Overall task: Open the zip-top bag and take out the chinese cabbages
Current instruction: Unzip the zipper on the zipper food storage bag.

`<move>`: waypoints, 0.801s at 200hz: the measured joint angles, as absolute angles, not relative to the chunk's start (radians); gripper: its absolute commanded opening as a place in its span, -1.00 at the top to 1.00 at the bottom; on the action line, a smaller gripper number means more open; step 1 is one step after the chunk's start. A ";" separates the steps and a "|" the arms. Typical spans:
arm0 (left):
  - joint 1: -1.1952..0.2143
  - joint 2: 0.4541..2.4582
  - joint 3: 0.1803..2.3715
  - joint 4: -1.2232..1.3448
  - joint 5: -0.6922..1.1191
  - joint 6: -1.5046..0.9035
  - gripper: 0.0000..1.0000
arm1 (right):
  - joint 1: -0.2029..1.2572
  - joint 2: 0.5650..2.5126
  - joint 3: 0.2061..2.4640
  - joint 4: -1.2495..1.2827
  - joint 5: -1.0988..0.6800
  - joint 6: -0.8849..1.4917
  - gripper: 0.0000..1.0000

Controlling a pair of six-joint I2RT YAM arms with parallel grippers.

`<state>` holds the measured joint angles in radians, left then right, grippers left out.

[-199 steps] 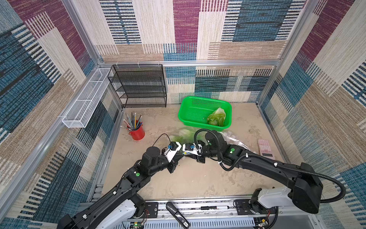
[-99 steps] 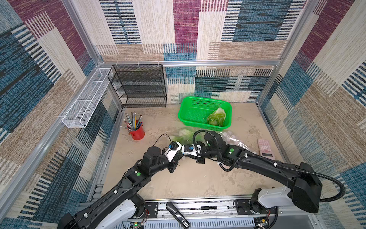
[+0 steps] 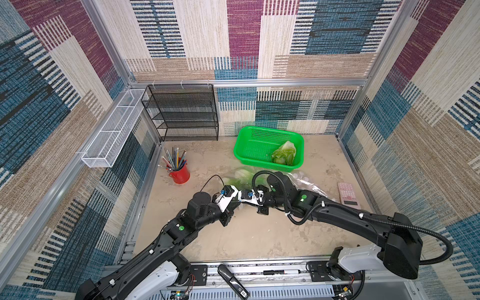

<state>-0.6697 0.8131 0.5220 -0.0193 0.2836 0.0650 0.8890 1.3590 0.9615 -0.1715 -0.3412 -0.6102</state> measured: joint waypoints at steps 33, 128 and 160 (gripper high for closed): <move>-0.671 0.796 0.511 -0.013 0.268 0.067 1.00 | 0.891 1.352 0.953 -0.169 -0.336 -0.610 0.80; -0.668 0.667 0.448 0.010 0.215 0.065 1.00 | 0.892 1.308 0.906 -0.155 -0.276 -0.611 0.81; -0.665 0.635 0.438 0.012 0.187 0.062 1.00 | 0.883 1.283 0.880 -0.156 -0.245 -0.615 0.80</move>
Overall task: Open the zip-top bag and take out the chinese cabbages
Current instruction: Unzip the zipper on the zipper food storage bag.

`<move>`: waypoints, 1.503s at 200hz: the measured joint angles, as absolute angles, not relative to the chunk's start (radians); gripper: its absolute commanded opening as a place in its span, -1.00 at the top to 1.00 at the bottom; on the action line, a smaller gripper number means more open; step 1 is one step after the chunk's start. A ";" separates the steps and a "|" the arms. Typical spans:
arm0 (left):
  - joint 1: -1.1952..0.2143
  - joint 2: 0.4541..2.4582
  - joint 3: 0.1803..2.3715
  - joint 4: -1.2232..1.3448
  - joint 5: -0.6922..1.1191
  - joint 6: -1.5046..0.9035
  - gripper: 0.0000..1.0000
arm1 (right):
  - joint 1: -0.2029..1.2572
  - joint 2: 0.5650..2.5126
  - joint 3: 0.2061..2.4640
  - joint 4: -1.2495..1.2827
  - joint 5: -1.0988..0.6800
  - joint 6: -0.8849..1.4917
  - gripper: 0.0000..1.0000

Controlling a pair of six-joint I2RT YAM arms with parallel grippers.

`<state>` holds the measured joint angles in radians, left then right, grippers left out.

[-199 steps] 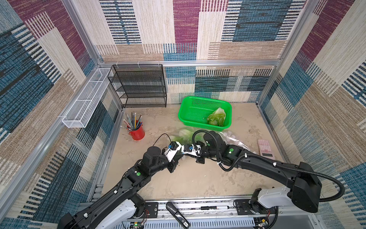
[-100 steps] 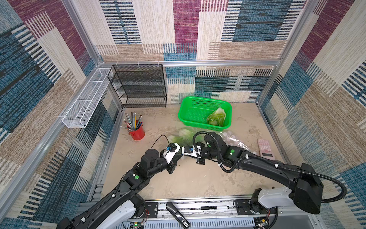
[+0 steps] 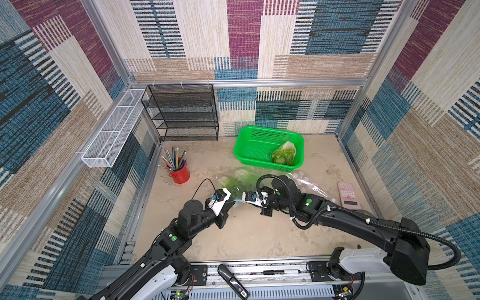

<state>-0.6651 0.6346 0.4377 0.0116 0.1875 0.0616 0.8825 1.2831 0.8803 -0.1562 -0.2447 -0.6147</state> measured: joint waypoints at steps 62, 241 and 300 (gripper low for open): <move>-0.661 0.562 0.410 0.025 0.080 0.055 1.00 | 0.834 1.229 0.821 -0.173 -0.196 -0.619 0.80; -0.571 0.508 0.402 0.025 -0.101 0.047 1.00 | 0.654 1.082 0.726 -0.260 -0.121 -0.644 0.79; -0.554 0.530 0.402 0.029 -0.071 0.033 1.00 | 0.648 1.045 0.722 -0.287 -0.115 -0.635 0.78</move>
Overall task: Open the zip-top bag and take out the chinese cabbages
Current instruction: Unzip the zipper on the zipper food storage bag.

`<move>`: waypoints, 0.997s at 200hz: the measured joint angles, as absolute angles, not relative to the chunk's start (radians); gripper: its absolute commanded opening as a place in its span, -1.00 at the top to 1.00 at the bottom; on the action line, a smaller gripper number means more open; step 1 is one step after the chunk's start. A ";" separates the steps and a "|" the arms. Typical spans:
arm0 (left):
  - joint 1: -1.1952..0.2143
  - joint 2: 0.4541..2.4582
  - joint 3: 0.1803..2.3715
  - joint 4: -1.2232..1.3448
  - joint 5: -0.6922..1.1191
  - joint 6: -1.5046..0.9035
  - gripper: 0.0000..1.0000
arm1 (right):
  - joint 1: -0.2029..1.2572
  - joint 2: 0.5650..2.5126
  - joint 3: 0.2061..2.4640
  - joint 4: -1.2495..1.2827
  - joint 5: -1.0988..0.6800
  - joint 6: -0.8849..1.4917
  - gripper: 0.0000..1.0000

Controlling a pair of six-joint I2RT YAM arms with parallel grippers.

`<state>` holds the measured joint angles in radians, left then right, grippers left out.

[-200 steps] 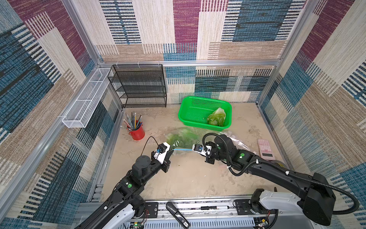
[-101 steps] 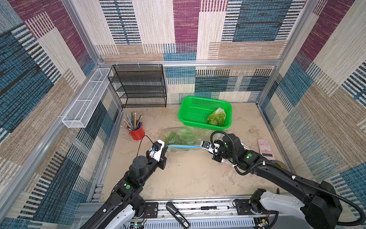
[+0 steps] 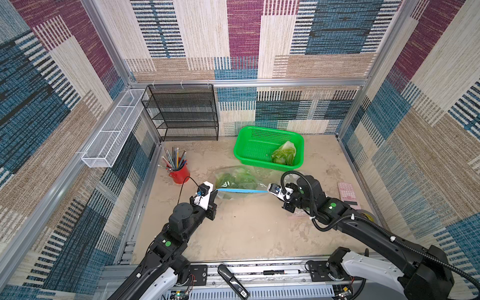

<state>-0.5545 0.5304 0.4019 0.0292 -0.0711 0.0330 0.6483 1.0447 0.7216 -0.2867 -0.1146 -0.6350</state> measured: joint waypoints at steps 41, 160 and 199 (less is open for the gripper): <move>-0.553 0.547 0.402 0.062 -0.041 0.022 1.00 | 0.648 1.031 0.725 -0.307 -0.125 -0.606 0.77; -0.554 0.606 0.386 0.123 0.083 -0.057 0.54 | 0.642 1.022 0.699 -0.241 -0.176 -0.539 0.76; -0.554 0.603 0.458 0.034 0.042 -0.057 -0.13 | 0.642 1.005 0.686 -0.222 -0.153 -0.549 0.77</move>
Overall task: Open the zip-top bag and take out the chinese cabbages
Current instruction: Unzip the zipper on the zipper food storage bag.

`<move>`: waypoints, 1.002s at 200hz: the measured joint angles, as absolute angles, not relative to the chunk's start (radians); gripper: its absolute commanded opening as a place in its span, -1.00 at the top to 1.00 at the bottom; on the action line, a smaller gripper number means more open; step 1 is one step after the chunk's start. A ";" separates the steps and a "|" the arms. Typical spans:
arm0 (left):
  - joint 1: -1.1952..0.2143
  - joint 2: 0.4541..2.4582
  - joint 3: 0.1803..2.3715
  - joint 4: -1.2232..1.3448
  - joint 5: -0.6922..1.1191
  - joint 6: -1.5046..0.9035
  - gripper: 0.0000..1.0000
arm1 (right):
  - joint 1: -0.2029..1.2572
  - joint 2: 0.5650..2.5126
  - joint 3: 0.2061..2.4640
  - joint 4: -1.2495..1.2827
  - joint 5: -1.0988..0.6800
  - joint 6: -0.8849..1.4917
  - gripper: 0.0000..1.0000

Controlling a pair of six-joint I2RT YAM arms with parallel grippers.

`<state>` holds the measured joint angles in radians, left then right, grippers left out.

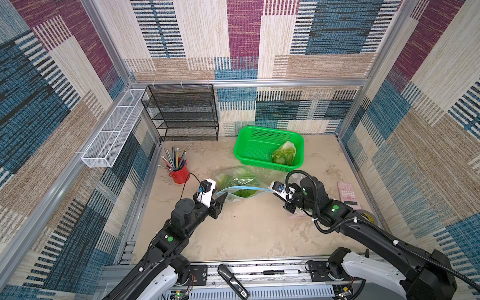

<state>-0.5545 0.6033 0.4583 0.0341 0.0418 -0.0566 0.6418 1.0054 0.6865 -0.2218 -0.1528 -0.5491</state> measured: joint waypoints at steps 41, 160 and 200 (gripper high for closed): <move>-0.554 0.641 0.587 -0.084 0.006 -0.024 -0.18 | 0.642 1.008 0.685 -0.205 -0.144 -0.563 0.77; -0.571 0.998 0.950 -0.426 0.218 0.238 0.06 | 0.642 1.018 0.684 -0.199 -0.130 -0.582 0.76; -0.577 1.034 0.980 -0.467 0.216 0.293 0.17 | 0.642 1.028 0.684 -0.197 -0.130 -0.582 0.76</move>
